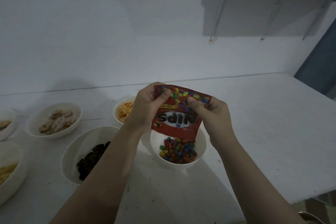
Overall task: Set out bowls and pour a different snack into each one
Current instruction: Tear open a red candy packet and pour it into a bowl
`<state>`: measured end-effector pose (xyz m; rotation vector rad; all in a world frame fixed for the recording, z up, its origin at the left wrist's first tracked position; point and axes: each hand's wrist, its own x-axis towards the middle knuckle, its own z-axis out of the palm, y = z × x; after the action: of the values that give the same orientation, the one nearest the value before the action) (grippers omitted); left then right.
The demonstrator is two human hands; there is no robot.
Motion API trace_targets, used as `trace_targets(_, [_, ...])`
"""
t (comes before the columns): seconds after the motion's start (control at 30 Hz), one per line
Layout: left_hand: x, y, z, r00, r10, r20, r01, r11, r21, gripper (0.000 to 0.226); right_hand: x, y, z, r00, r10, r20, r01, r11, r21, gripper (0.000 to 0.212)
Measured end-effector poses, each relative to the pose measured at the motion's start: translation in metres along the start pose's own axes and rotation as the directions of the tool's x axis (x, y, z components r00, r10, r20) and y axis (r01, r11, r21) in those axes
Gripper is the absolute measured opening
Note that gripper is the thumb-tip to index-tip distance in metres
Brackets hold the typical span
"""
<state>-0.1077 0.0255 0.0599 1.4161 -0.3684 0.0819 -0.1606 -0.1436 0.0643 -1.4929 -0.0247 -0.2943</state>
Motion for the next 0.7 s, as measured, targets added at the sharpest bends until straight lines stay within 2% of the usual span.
trace_targets(0.1, [-0.001,-0.009,0.001,0.992,-0.077,-0.097,0.058,0.98,-0.188,0.006,0.002,0.02,0.002,0.972,0.196,0.13,-0.155,0.951,-0.268,0.024])
trace_targets(0.2, [-0.001,-0.013,-0.004,0.981,-0.107,-0.16,0.082,0.984,-0.159,0.008,0.0,0.038,0.005,0.954,0.255,0.161,-0.183,0.914,-0.361,0.028])
trace_targets(0.3, [0.002,-0.014,-0.011,0.941,-0.189,-0.28,0.103,0.95,-0.295,0.016,0.002,0.042,0.008,0.968,0.234,0.094,-0.197,0.933,-0.301,0.017])
trace_targets(0.43, [0.006,-0.017,-0.01,0.862,-0.323,-0.39,0.125,0.882,-0.454,0.024,0.004,0.041,0.009,0.968,0.241,-0.066,-0.238,0.97,0.041,0.017])
trace_targets(0.5, [0.007,-0.017,-0.003,0.835,-0.378,-0.399,0.131,0.842,-0.524,0.029,0.001,0.039,0.008,0.959,0.247,-0.139,-0.23,0.964,0.132,0.019])
trace_targets(0.6, [0.008,-0.02,0.011,0.836,-0.416,-0.358,0.143,0.795,-0.59,0.032,-0.006,0.038,-0.002,0.948,0.2,-0.247,-0.182,0.979,0.092,0.021])
trace_targets(0.7, [0.01,-0.024,0.027,0.855,-0.421,-0.303,0.191,0.799,-0.571,0.033,-0.011,0.033,-0.022,0.934,0.132,-0.331,-0.128,0.991,0.036,0.018])
